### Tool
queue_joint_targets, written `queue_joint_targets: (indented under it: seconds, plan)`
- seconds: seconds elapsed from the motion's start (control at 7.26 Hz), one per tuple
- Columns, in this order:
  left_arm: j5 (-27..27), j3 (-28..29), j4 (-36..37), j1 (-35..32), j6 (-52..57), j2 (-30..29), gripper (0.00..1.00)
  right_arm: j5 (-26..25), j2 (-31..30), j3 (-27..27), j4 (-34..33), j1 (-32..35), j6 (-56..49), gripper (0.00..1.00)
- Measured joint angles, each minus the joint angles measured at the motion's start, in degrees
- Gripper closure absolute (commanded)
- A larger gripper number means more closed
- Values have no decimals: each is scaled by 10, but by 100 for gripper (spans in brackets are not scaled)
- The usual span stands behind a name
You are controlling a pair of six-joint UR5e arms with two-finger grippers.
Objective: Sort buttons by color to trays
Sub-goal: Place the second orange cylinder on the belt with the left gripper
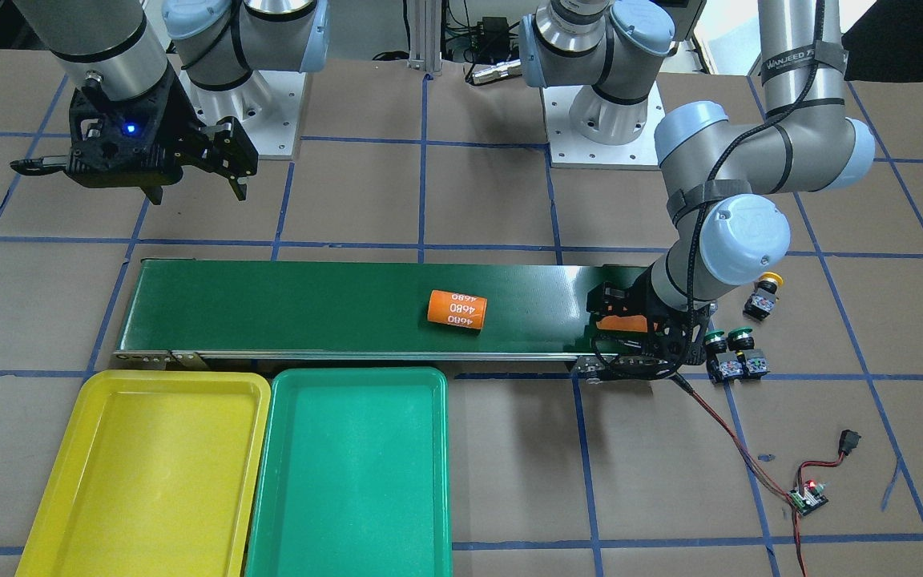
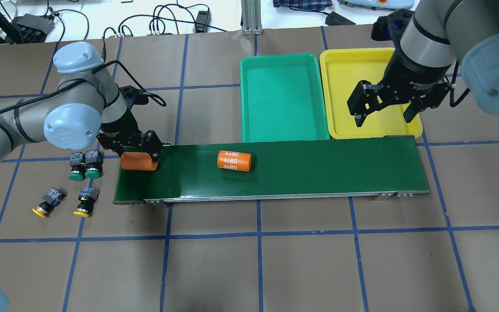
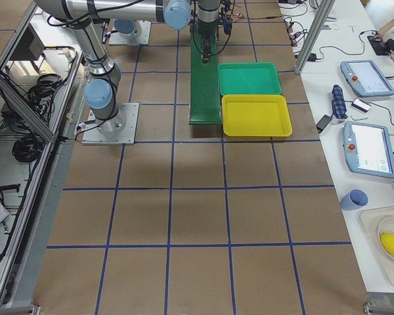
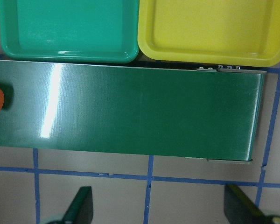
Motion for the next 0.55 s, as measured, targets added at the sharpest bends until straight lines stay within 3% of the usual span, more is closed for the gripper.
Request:
queue_joint_targets:
  seconds: [0.55]
  plan:
    - [6,33,-38,32,6,55,0,-1,1,1,0,0,-11,0]
